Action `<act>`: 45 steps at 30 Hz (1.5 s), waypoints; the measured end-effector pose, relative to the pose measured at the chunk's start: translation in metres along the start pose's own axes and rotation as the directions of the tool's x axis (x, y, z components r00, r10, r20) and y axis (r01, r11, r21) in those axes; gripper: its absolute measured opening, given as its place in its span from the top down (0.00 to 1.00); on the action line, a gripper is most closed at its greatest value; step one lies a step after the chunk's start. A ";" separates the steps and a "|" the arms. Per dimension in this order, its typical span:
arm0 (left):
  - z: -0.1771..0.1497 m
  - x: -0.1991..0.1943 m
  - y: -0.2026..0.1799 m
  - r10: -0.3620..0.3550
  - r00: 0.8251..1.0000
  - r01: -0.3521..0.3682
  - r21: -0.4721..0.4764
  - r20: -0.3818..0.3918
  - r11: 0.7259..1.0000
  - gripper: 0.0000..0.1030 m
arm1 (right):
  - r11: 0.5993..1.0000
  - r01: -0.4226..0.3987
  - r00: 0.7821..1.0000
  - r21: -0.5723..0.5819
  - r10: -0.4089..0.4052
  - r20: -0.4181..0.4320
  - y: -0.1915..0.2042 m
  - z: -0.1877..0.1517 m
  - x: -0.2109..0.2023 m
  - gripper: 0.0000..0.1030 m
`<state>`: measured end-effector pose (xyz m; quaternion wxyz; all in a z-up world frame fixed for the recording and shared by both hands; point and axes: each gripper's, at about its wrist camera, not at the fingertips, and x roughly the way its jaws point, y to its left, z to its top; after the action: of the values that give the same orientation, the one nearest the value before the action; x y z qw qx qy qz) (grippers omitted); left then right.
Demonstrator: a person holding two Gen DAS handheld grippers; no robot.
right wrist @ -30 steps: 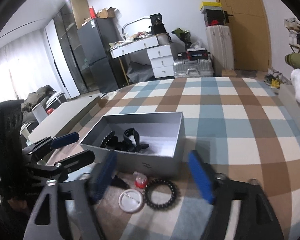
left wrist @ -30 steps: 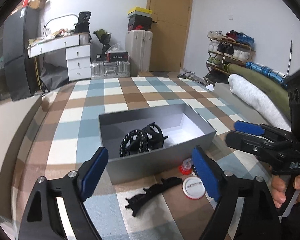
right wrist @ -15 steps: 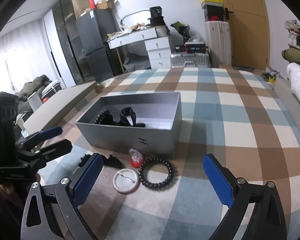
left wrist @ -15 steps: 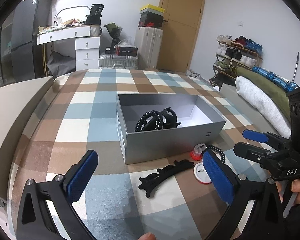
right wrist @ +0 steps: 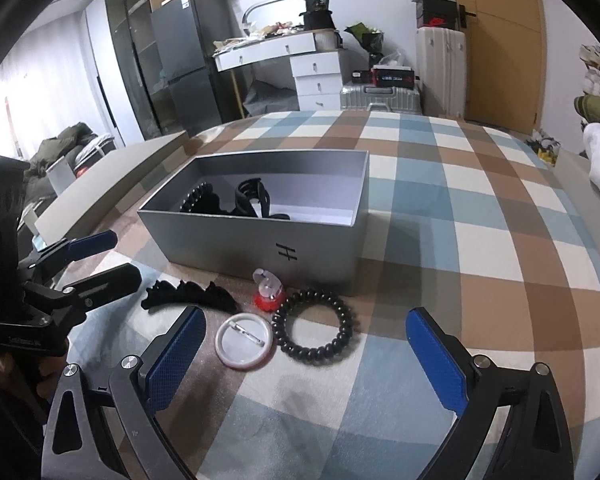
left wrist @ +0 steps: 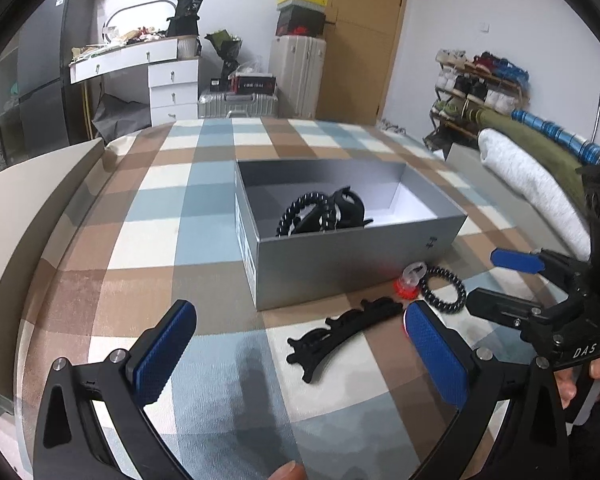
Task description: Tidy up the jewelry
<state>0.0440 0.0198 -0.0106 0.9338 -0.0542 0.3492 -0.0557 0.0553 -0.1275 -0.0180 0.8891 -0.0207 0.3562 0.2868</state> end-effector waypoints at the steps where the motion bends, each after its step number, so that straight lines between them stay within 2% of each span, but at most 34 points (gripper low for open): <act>1: 0.000 0.000 -0.001 0.007 1.000 -0.007 0.008 -0.001 1.000 0.01 | 1.000 0.006 1.000 -0.003 -0.006 -0.004 0.000 -0.001 0.001 0.02; 10: -0.005 -0.003 -0.010 0.026 1.000 -0.026 0.067 0.007 0.997 0.01 | 0.998 0.057 0.997 -0.019 -0.057 -0.045 -0.001 -0.003 0.007 0.03; 16: -0.005 0.000 -0.010 -0.012 1.000 0.013 0.075 -0.017 0.997 0.01 | 0.996 0.083 0.994 -0.022 -0.084 -0.063 -0.004 -0.005 0.009 0.03; 22: -0.008 0.003 -0.017 -0.012 0.999 0.016 0.101 -0.040 0.995 0.01 | 0.996 0.086 0.993 -0.035 -0.088 -0.083 -0.003 -0.007 0.013 0.03; 30: -0.008 0.008 -0.012 -0.017 0.997 0.022 0.072 -0.072 0.997 0.01 | 0.991 0.126 0.986 -0.037 -0.129 -0.106 -0.008 -0.007 0.017 0.04; 39: -0.009 0.009 -0.013 -0.019 0.996 0.025 0.069 -0.082 0.997 0.01 | 0.991 0.124 0.983 -0.053 -0.130 -0.130 -0.007 -0.010 0.021 0.04; 45: -0.008 0.010 -0.011 -0.016 0.996 0.021 0.056 -0.090 0.998 0.01 | 0.985 0.158 0.975 -0.064 -0.166 -0.149 -0.008 -0.012 0.026 0.09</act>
<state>0.0450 0.0071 -0.0216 0.9179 -0.0283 0.3882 -0.0768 0.0673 -0.1237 -0.0452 0.8786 -0.0946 0.4133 0.2198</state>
